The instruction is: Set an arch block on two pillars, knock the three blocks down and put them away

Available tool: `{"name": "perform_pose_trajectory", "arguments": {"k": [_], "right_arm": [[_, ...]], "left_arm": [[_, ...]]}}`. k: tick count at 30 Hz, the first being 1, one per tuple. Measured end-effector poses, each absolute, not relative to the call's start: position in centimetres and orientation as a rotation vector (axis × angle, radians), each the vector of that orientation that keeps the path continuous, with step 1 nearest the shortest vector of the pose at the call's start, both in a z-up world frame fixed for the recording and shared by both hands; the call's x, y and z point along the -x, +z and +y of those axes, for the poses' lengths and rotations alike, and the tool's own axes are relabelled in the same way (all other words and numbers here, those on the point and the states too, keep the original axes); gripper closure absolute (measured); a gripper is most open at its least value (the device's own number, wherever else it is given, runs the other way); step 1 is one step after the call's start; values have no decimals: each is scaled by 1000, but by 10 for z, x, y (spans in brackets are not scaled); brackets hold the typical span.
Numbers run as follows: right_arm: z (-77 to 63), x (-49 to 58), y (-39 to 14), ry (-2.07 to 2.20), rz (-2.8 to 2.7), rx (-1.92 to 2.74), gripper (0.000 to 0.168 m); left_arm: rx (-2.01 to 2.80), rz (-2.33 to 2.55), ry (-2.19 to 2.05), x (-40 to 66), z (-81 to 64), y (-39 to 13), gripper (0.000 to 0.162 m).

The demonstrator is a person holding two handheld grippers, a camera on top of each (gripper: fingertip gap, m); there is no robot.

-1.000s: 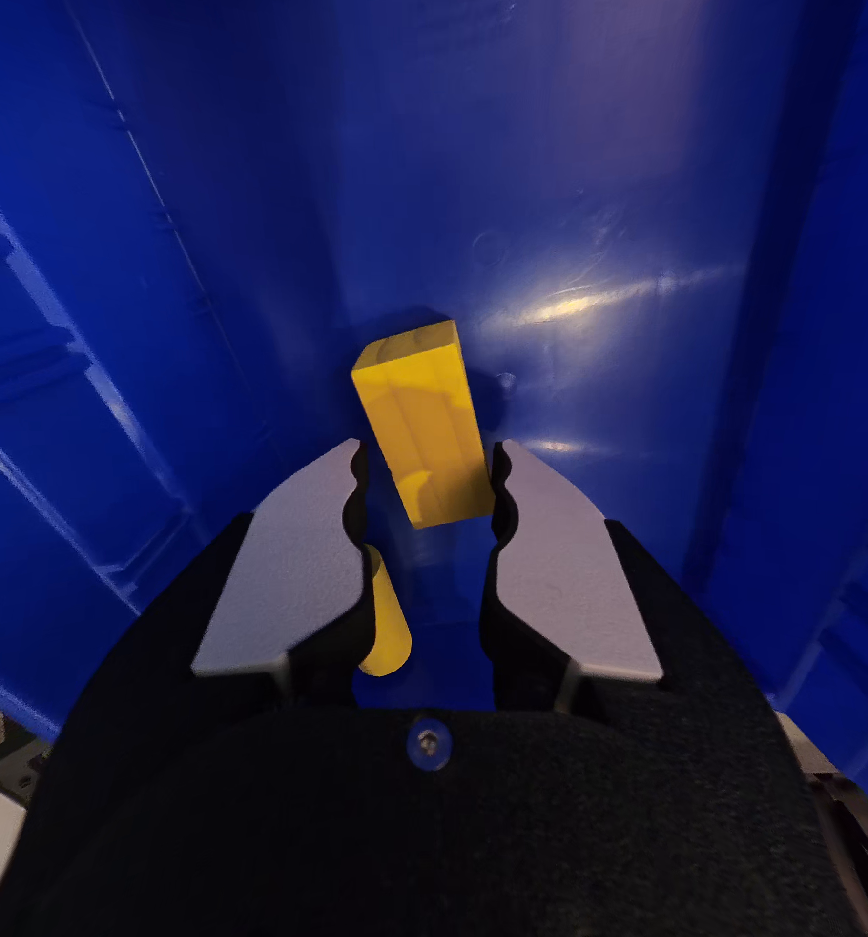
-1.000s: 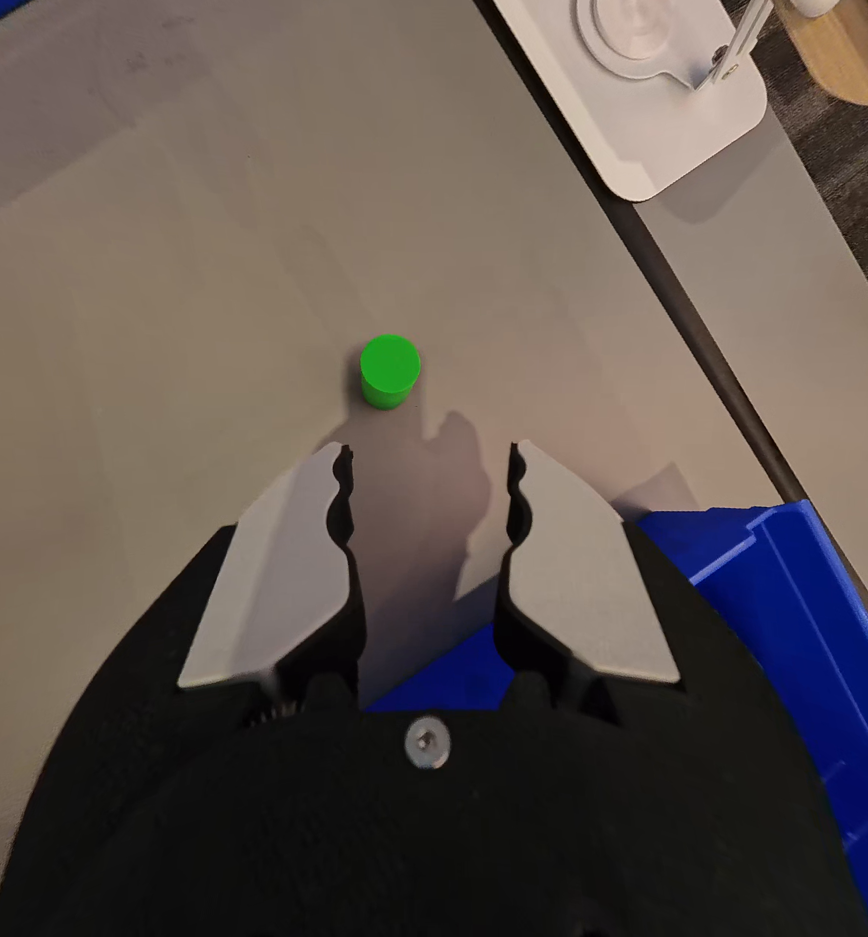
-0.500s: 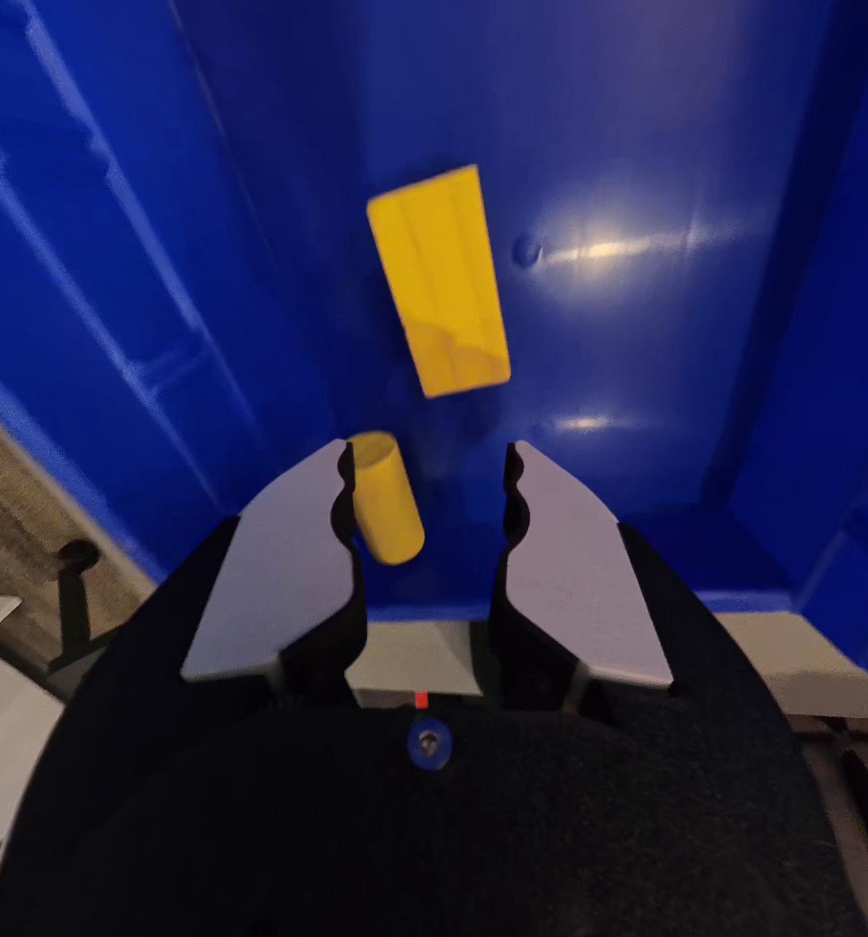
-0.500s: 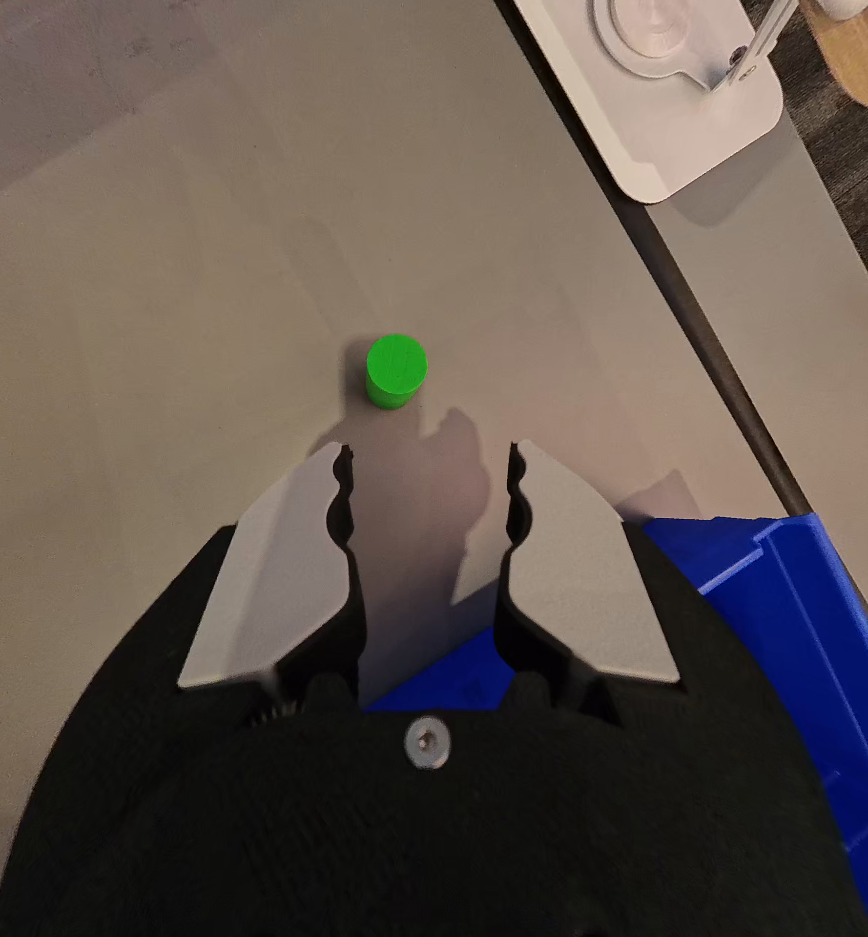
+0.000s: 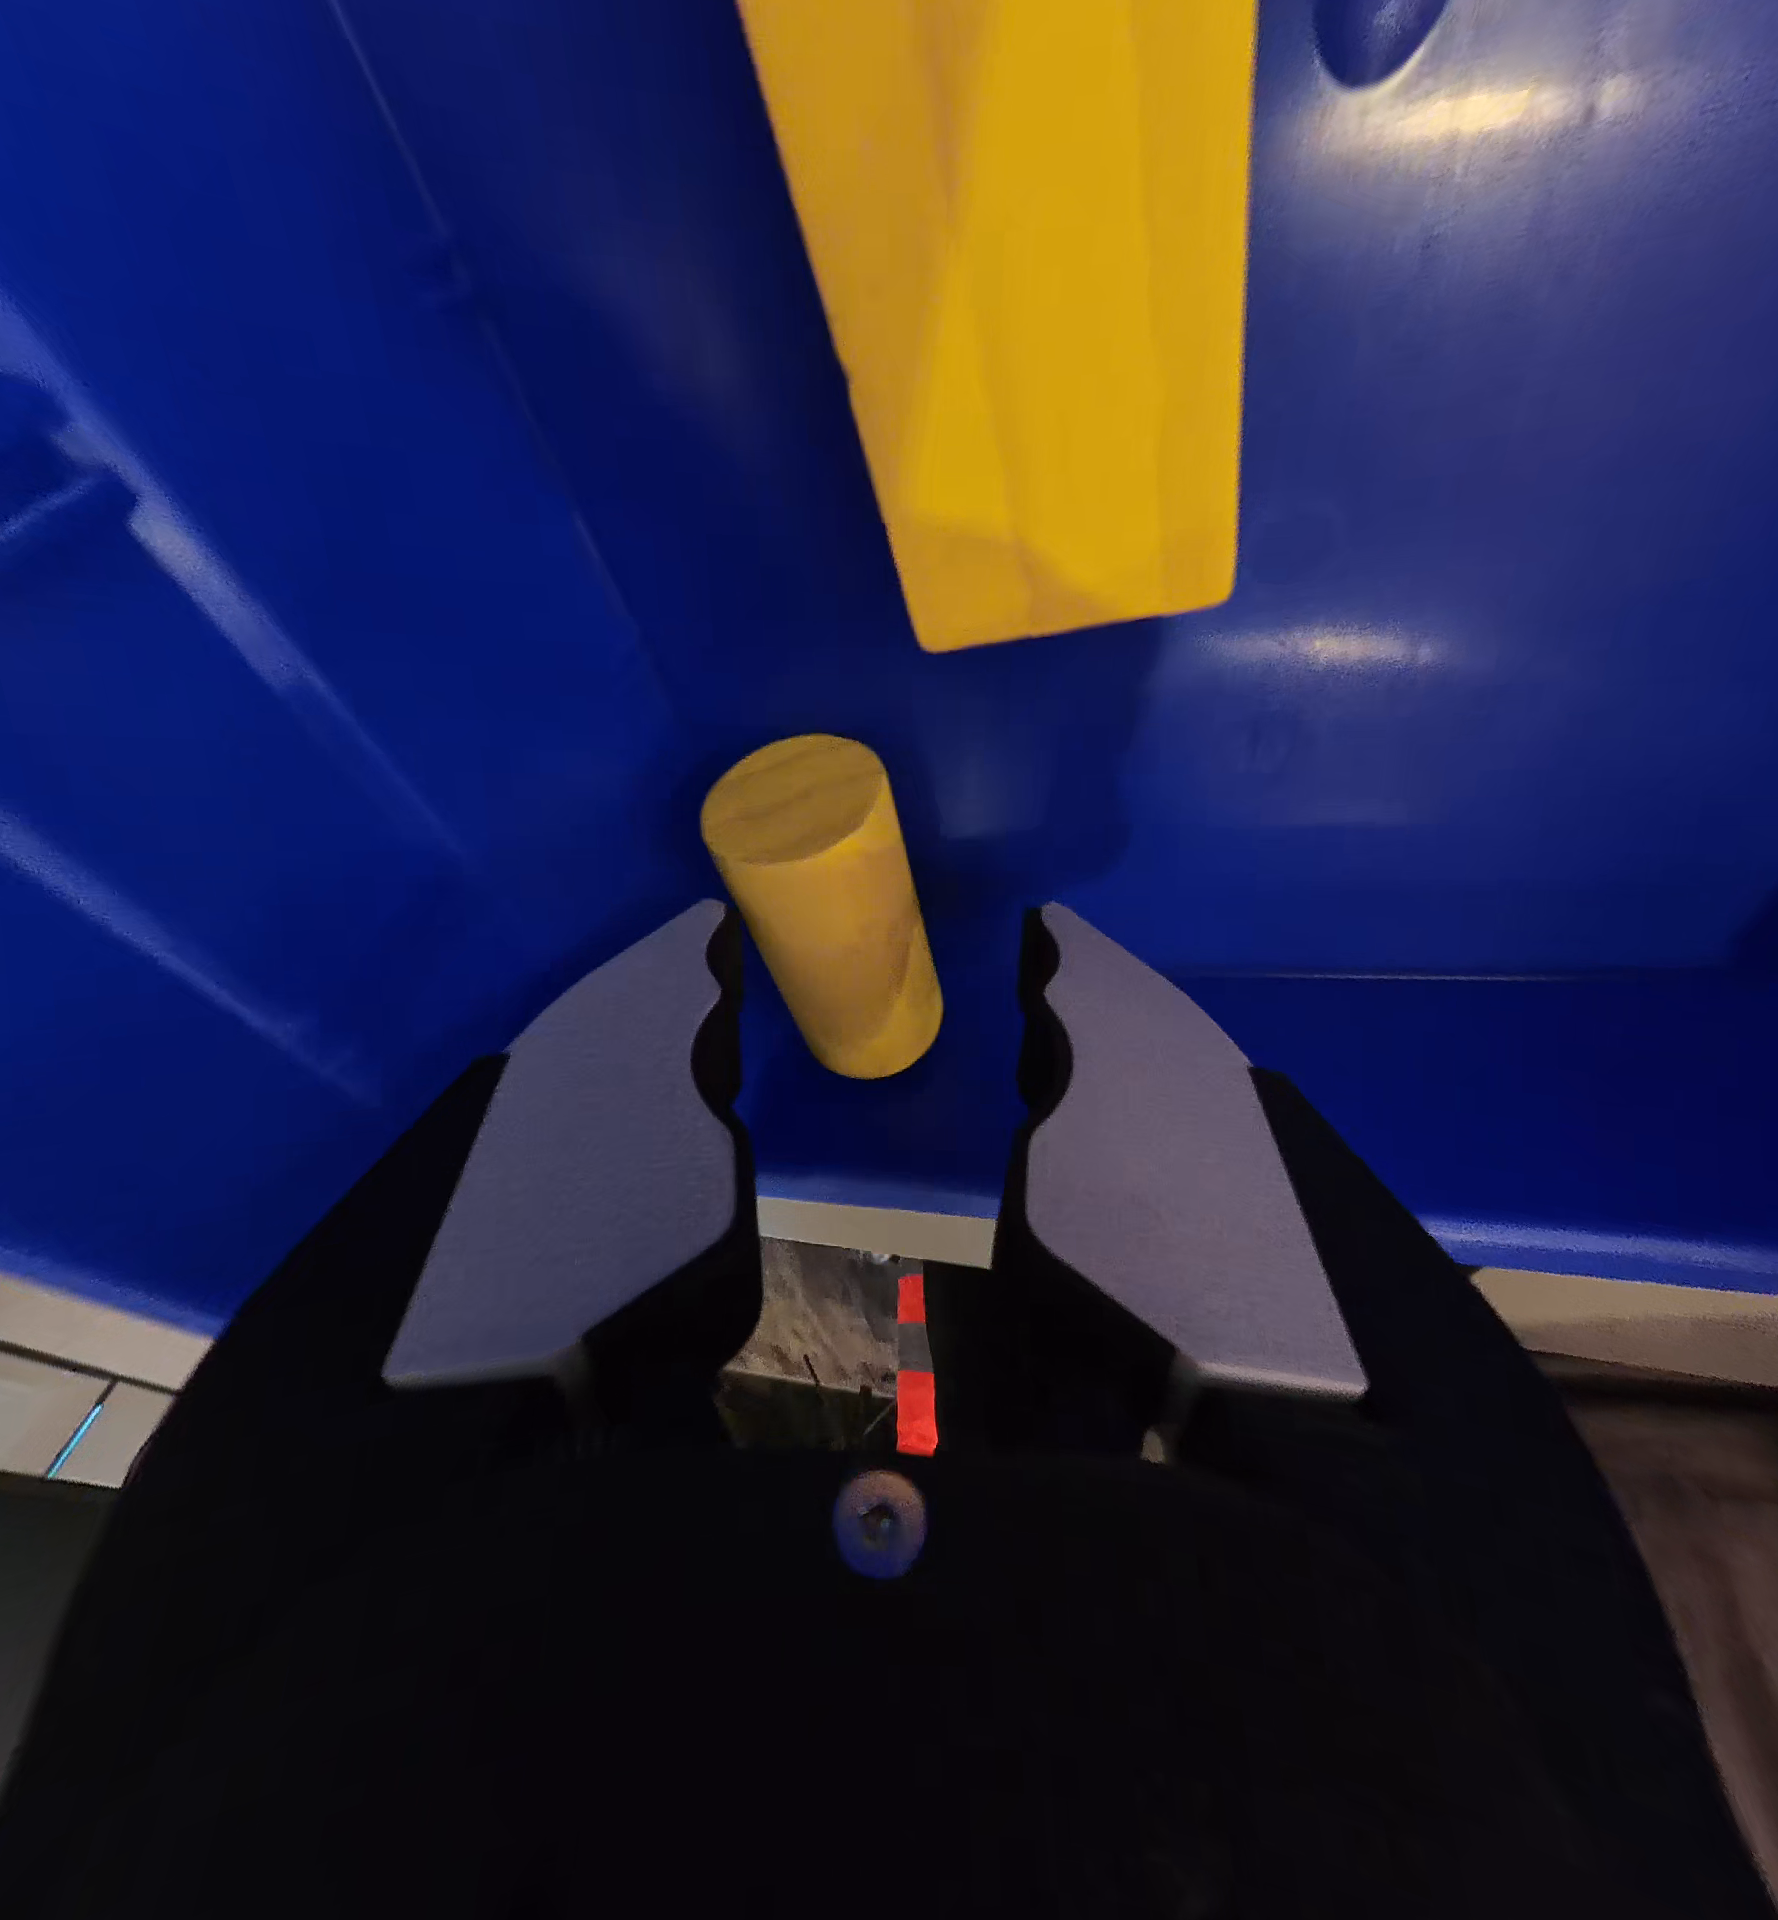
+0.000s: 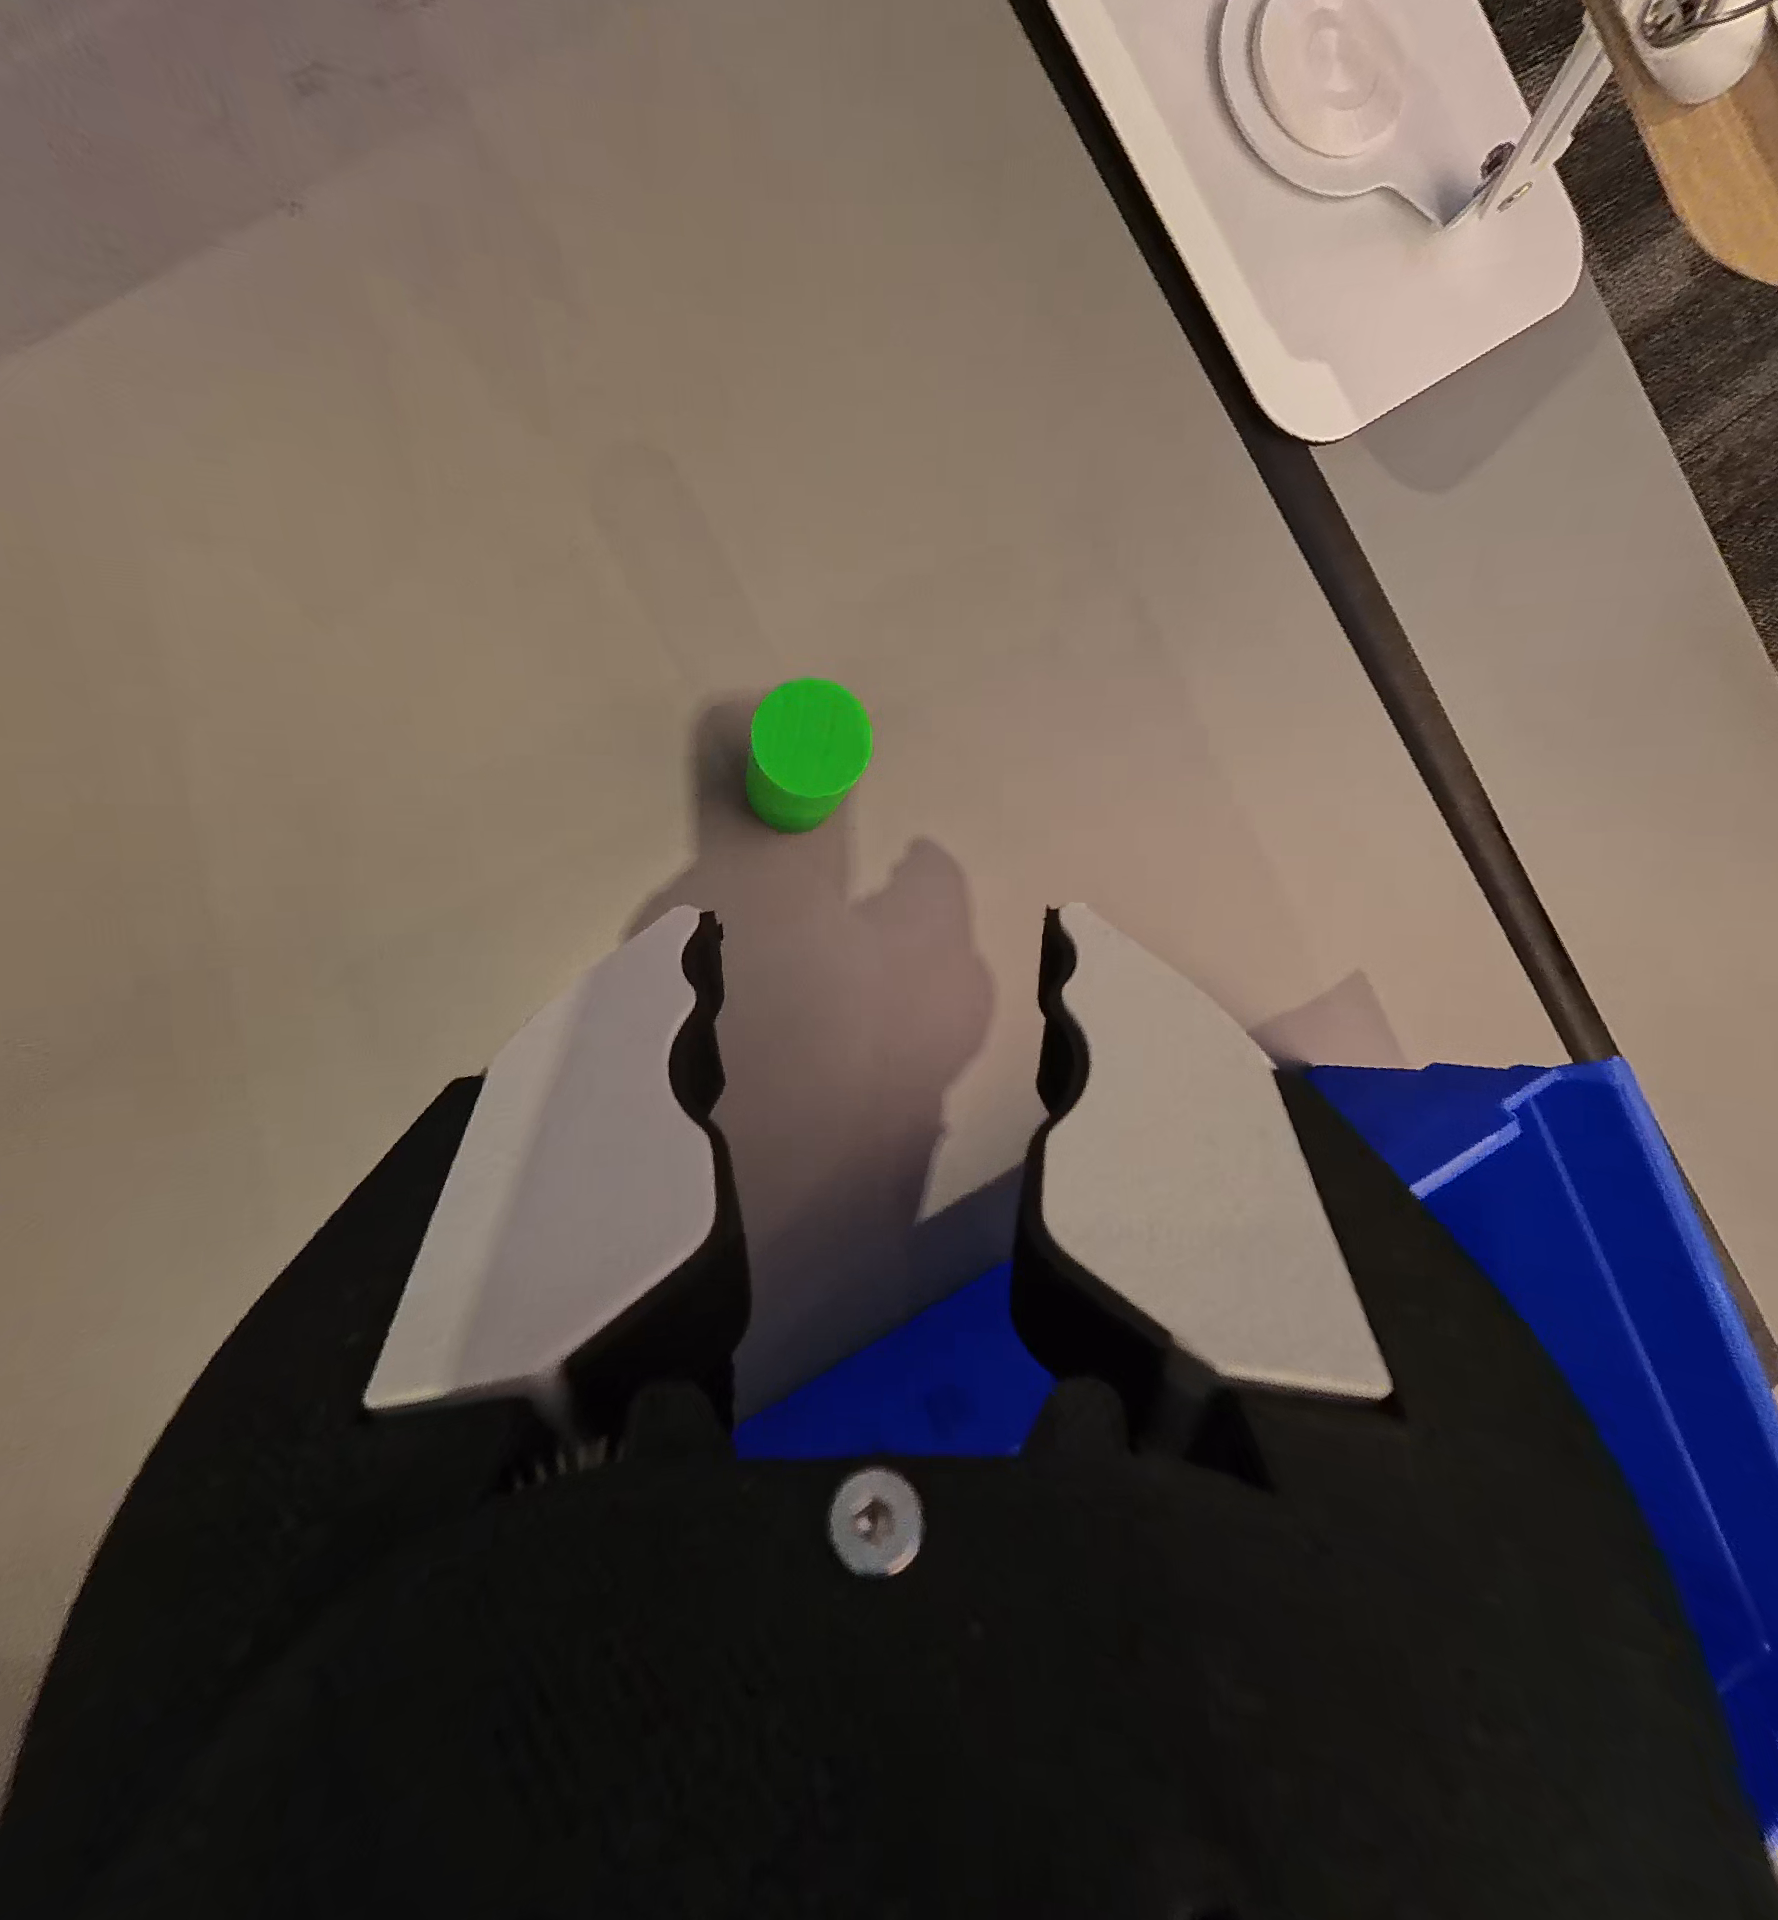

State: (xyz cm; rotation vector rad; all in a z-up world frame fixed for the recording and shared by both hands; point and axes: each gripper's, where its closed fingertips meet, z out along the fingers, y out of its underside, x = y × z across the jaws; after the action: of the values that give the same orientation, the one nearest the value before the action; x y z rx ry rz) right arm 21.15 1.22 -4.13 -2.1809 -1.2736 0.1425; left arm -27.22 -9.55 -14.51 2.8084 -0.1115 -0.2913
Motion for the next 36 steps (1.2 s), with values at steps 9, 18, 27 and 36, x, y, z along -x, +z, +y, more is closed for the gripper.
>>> {"name": "perform_pose_trajectory", "arguments": {"k": [9,18,27,36], "right_arm": [[11,-211,-40,133,-1291,2167,108],[18,-209,-36,90,-1262,2139,109],[-15,-117,50,257,-1249,1448,108],[-72,-78,107,210,-979,902,104]], "left_arm": [[-2800,-182,-254,267,-92,-152,129],[-3034,-312,-235,255,-81,-103,130],[-3570,-1247,1588,69,-33,95,129],[-2632,-713,2832,-42,-46,122,130]]}}
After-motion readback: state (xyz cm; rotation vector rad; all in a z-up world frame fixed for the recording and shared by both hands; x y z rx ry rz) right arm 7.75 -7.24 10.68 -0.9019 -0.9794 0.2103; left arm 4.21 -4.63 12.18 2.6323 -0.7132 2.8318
